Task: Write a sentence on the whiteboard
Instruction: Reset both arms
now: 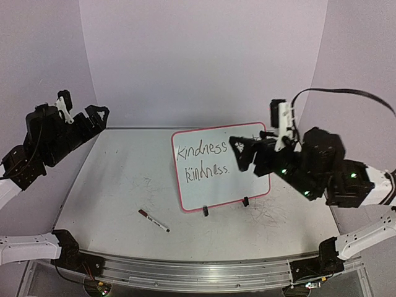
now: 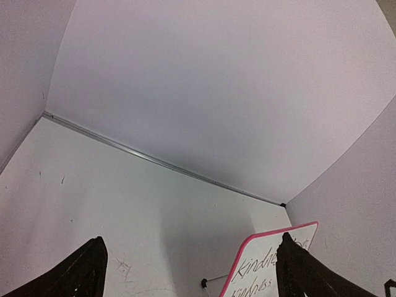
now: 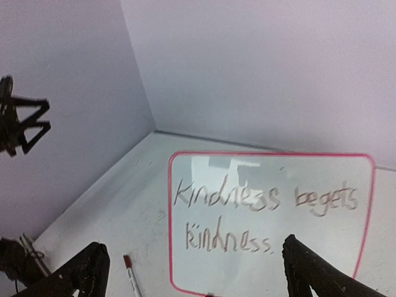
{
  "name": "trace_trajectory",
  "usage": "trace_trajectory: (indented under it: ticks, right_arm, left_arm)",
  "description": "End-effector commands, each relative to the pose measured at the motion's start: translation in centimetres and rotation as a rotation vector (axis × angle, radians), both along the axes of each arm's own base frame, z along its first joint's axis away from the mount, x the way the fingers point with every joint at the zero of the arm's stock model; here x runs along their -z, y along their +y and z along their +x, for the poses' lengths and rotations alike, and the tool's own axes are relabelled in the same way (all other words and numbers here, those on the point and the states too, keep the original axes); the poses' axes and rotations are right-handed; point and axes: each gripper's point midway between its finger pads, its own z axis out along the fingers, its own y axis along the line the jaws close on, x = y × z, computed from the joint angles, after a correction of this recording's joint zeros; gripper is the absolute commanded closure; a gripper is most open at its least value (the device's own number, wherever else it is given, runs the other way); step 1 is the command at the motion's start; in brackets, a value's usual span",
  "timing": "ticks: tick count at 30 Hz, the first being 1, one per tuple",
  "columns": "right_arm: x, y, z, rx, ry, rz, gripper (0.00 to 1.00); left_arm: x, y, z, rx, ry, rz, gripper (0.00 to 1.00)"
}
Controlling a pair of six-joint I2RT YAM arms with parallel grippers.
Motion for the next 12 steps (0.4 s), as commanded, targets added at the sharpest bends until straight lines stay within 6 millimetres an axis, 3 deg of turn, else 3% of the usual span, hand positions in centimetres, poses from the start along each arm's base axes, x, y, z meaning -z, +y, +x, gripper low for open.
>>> trace_trajectory:
  ticks: [1,4,7,12]
  right_arm:
    - [-5.6,-7.1,1.1,0.239,-0.112,-0.079,0.02]
    - [-9.2,-9.5,1.2,0.327,-0.158,-0.070,0.02]
    - [-11.8,-10.6,1.3,0.369,-0.182,-0.050,0.02]
    - [-13.3,-12.1,1.2,0.418,-0.205,-0.015,0.02]
  left_arm:
    - [-5.5,0.8,-0.1,-0.024,-0.127,0.051,0.04]
    - [-7.1,0.8,-0.3,-0.015,-0.163,0.070,0.03]
    - [-8.1,1.2,-0.7,-0.017,-0.188,0.077,0.03]
    - [-8.9,1.8,-1.4,-0.022,-0.217,0.085,0.02]
